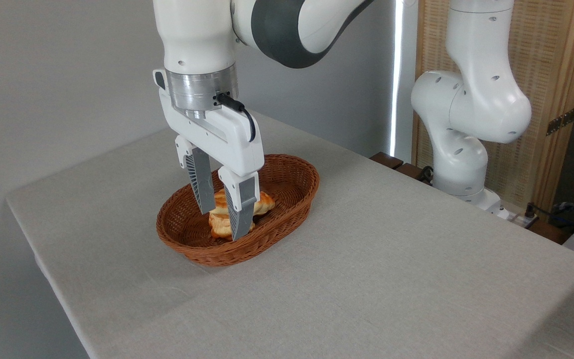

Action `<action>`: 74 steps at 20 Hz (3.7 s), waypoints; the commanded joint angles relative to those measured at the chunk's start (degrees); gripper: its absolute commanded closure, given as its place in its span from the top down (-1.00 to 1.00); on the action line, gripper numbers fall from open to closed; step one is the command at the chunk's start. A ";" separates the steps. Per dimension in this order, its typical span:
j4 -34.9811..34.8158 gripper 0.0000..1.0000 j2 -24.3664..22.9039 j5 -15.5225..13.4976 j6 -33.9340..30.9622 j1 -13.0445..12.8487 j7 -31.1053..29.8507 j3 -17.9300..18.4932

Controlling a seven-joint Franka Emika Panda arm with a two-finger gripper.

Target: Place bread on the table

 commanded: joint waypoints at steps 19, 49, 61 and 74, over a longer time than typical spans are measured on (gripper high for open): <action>-4.48 1.00 -3.81 0.11 -0.09 -1.41 0.96 0.26; -9.85 1.00 -2.15 -1.74 5.81 -12.67 -13.45 -0.27; -11.00 0.42 -2.15 -0.94 5.46 -12.49 -12.57 -1.85; -10.73 -0.23 -2.58 1.43 5.02 -12.05 -11.34 -1.41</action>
